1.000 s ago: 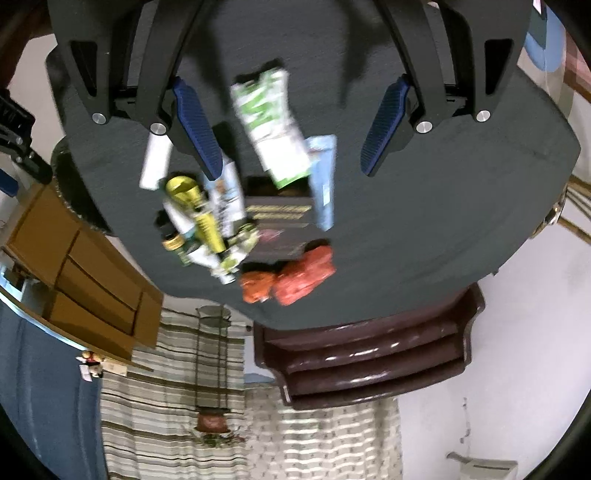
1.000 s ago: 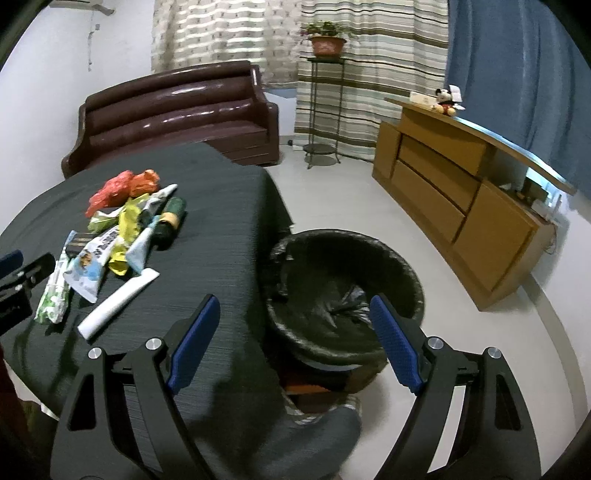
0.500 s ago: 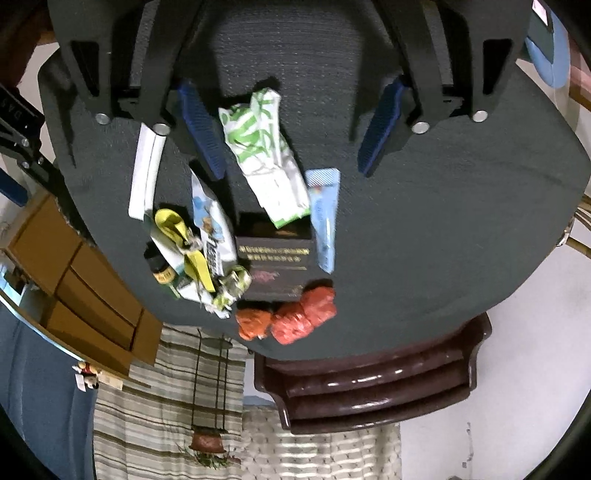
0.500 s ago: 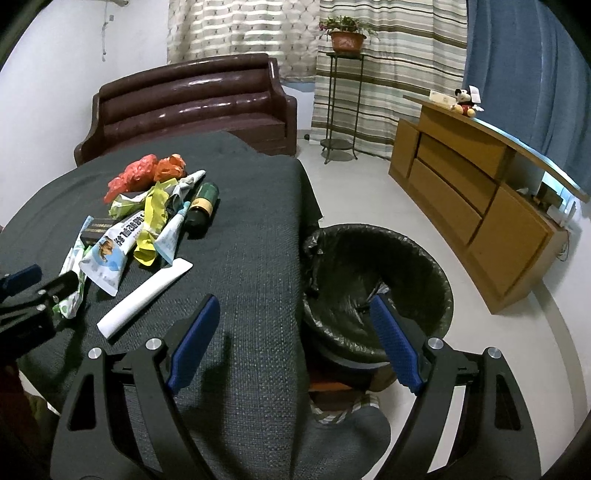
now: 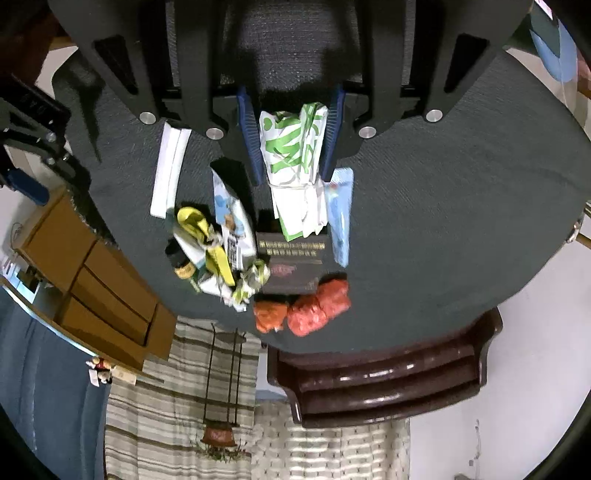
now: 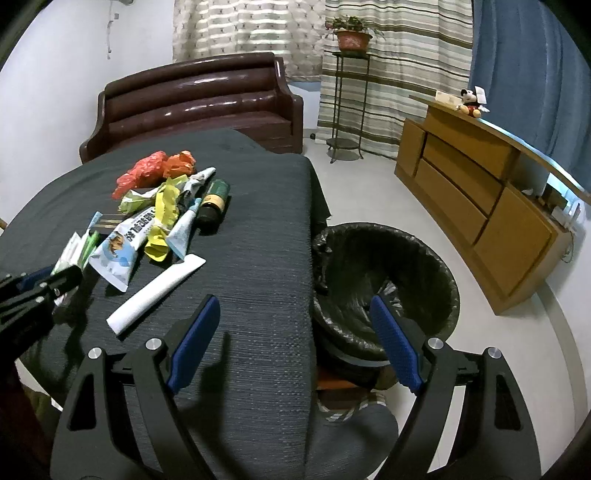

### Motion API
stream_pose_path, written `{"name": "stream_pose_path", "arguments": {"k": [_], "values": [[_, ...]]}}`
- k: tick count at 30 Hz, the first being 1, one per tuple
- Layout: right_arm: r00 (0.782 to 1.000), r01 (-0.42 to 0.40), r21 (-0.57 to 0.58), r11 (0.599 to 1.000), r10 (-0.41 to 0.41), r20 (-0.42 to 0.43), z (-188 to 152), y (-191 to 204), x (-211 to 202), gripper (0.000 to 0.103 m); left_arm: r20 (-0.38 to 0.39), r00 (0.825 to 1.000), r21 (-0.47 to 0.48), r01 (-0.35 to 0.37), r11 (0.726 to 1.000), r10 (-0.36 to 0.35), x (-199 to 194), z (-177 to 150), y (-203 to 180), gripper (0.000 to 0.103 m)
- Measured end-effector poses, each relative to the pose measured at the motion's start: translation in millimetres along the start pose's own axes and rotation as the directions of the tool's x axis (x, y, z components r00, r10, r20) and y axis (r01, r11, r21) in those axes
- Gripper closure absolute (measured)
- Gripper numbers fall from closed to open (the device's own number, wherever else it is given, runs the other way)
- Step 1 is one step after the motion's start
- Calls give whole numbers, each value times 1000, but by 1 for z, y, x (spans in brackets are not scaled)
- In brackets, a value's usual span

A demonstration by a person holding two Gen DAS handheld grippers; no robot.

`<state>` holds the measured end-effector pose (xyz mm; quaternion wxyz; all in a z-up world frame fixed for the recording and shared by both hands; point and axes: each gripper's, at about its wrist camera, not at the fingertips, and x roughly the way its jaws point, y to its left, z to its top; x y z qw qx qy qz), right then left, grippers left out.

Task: Collect trash
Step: 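Grasp the green-and-white packet with the left gripper, then grasp the white tube with the right gripper while the left gripper holds the packet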

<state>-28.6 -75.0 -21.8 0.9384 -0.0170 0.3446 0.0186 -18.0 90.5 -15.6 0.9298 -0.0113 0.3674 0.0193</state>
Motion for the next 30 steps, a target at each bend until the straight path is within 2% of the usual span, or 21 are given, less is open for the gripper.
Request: {"name": "stream_pose_path", "arguments": {"k": [6,14,17,21,24,26,30], "values": [[999,-42,-12,999,42,-5,6,20,-1,22,46,998,-3,-39,999,39,-8,8,16,70],[994,-105,-61,993,103,-36,9,69,7,22,46,993,-25,-103,994,104,-4,8,48,70],[992,-109,-81,991,103,-72,6,84,17,23,37,994,-33,-101,994,102,-1,7,55,70],[995,-56,-142,988,44,-87,-1,94,21,25,29,996,-43,-83,996,84,1,4,58,70],[996,-51,-143,988,39,-84,-2,92,21,31,29,997,-43,-68,997,69,2,3,58,70],[996,-46,-134,990,34,-85,-3,86,19,41,29,998,-45,-60,997,61,2,3,59,70],[995,-42,-109,993,32,-91,-4,75,18,49,25,999,-45,-45,998,46,4,1,60,70]]}}
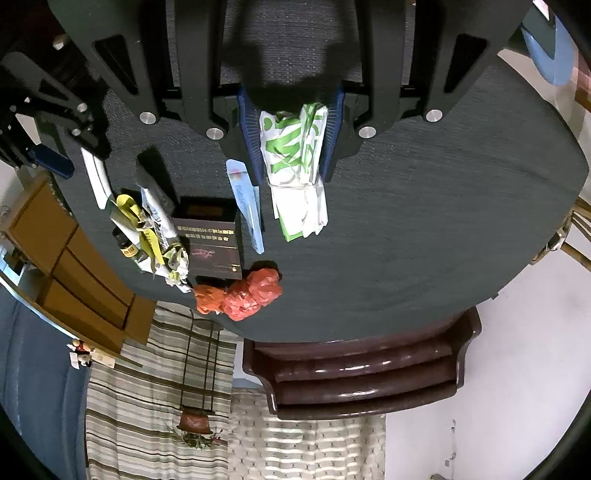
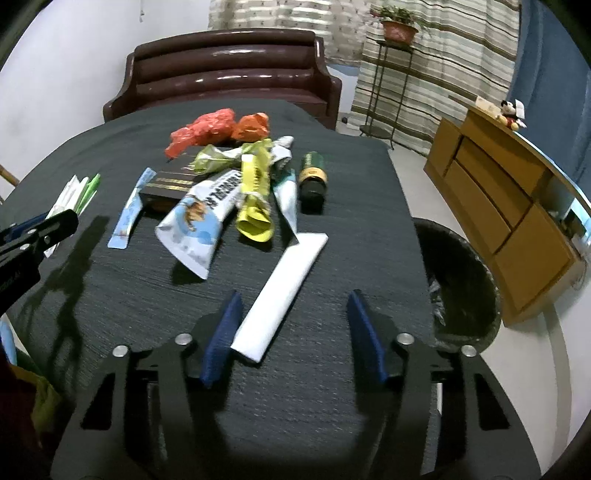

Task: Collect trash
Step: 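Grasp the white tube with the right gripper while the left gripper holds the packet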

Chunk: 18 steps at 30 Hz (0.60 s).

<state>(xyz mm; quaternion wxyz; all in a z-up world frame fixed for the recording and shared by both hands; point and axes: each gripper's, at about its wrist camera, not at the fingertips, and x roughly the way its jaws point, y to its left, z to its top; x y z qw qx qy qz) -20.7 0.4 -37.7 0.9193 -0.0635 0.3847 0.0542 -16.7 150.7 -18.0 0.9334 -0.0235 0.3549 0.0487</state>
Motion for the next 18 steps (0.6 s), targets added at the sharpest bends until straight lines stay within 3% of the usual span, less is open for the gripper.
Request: {"name": "stream_pose_path", "arguments": {"k": [6,13,18], "values": [[1000,-4,18,1000,4,4,2,-6,1,61,-4,1000,0,10,1000,-10,1,-1,0,70],[1000,5,33,999,-6,22,2,-15,0,84,-4,1000,2,12,1000,-12,1,-2,-1,70],[999,-16,45,999,14,33,3,-20,-2,86,3,1000,6,16,1000,-17,-1,-2,-5,70]]}}
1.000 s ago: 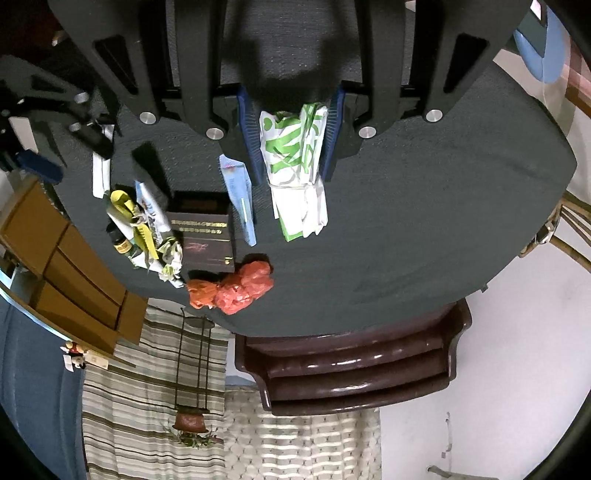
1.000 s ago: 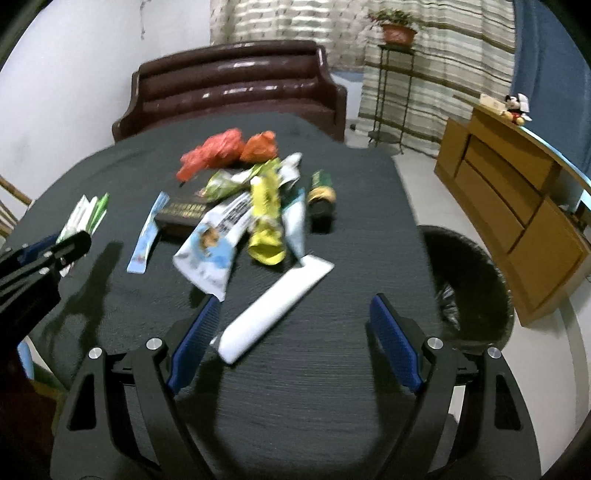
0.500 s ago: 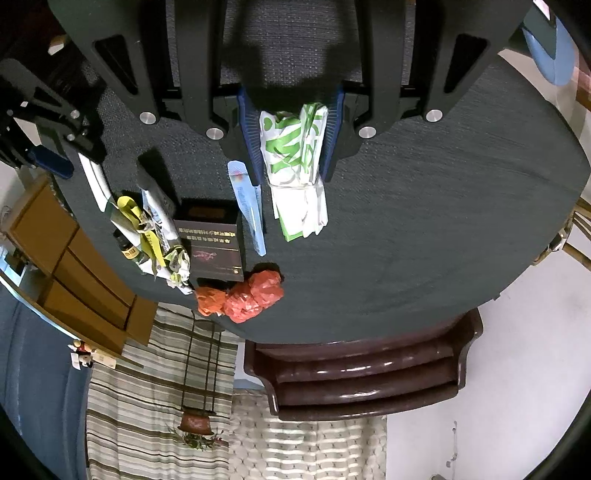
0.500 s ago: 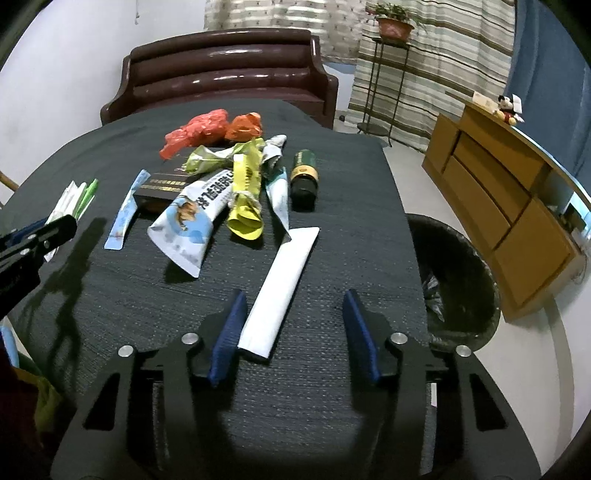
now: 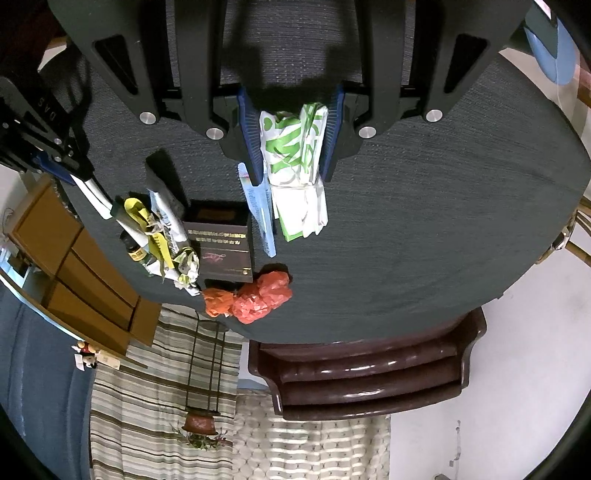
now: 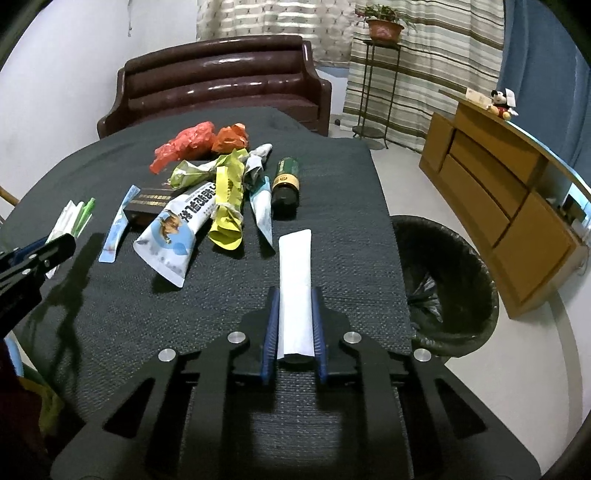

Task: Collect trash
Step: 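Grasp the white tube with the right gripper while the left gripper holds the packet, then carry both items over the bin and open both grippers to drop them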

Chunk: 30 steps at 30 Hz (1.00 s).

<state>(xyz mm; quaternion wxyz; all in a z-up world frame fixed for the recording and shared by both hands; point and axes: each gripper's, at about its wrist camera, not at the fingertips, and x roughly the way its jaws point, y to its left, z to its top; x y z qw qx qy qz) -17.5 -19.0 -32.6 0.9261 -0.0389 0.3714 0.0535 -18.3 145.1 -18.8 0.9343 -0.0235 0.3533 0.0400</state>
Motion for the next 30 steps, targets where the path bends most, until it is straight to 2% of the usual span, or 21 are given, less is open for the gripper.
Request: {"name": "stream_pose_path", "arguments": {"k": [6,13,22,30], "values": [[999,-9,15,1000,9,32,3,-7,-8,87,20,1000,-3,5,1000,-5,-6,3,-3,70],[997,7,51,999,-11,81,16,-35,-18,87,77,995,28,53,998,-55,-20,17,-26,70],[991,69,113,991,-82,108,31,-103,-19,87,103,981,128,152,980,-166,-17,41,-92,70],[988,96,176,980,-115,103,29,-155,-7,87,75,969,191,219,957,-237,3,54,-152,70]]}}
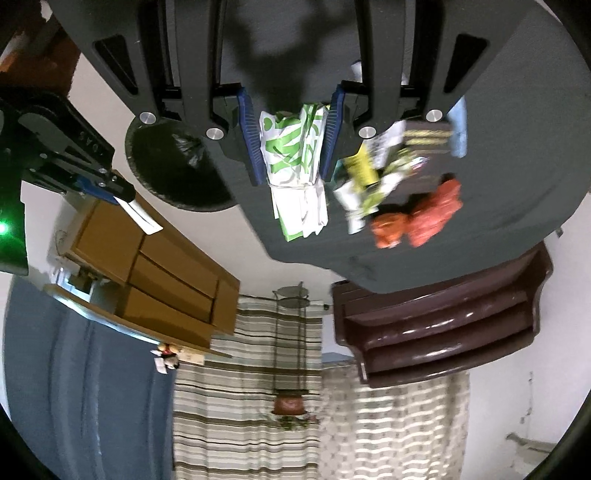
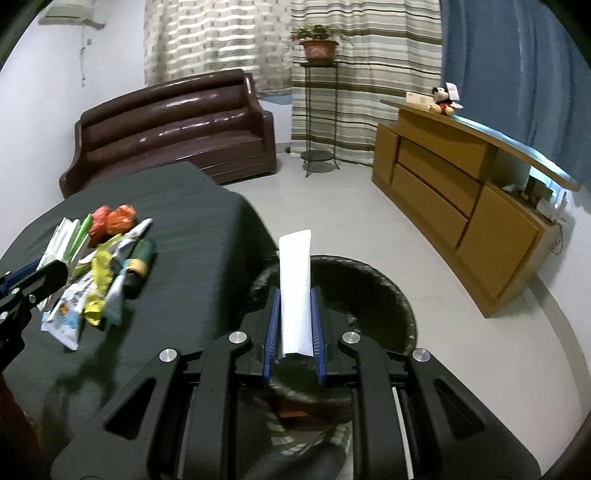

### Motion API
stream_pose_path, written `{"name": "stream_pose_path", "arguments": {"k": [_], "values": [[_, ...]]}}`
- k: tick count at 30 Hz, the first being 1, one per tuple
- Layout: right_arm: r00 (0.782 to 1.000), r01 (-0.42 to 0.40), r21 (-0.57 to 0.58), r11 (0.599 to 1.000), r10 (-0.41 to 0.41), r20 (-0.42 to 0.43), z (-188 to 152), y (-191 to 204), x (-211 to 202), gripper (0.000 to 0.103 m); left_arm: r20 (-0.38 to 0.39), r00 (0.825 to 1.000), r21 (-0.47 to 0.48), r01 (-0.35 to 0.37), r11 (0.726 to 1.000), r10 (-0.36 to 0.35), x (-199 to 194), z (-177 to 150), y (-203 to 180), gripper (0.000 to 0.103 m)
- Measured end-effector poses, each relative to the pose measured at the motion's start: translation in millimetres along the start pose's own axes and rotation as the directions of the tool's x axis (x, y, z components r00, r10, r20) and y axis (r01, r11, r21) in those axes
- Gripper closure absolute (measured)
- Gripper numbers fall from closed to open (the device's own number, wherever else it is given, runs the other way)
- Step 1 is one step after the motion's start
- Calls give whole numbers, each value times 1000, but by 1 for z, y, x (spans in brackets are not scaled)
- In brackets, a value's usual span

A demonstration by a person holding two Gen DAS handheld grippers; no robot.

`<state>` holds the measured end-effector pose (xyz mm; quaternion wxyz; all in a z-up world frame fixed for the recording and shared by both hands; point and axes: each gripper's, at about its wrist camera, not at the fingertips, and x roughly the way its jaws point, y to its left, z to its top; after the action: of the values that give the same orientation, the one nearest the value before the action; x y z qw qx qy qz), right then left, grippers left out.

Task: Collect trash
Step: 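Carry both items over the bin and open both grippers to drop them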

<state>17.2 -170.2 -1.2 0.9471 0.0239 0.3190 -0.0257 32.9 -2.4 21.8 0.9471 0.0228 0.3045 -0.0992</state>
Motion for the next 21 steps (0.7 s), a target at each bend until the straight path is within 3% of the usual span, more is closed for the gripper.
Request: {"name": "stream_pose_path", "arguments": {"k": [9,21], "values": [[1000,-1,65,998,2,-12,5,-38,22,87,-42,999,69,30,997,-27,43,12,-51,70],[999,11,103,995,-6,-41,7,-67,55,87,-104,994,115,33,993,-21,84,20,-86,70]]}}
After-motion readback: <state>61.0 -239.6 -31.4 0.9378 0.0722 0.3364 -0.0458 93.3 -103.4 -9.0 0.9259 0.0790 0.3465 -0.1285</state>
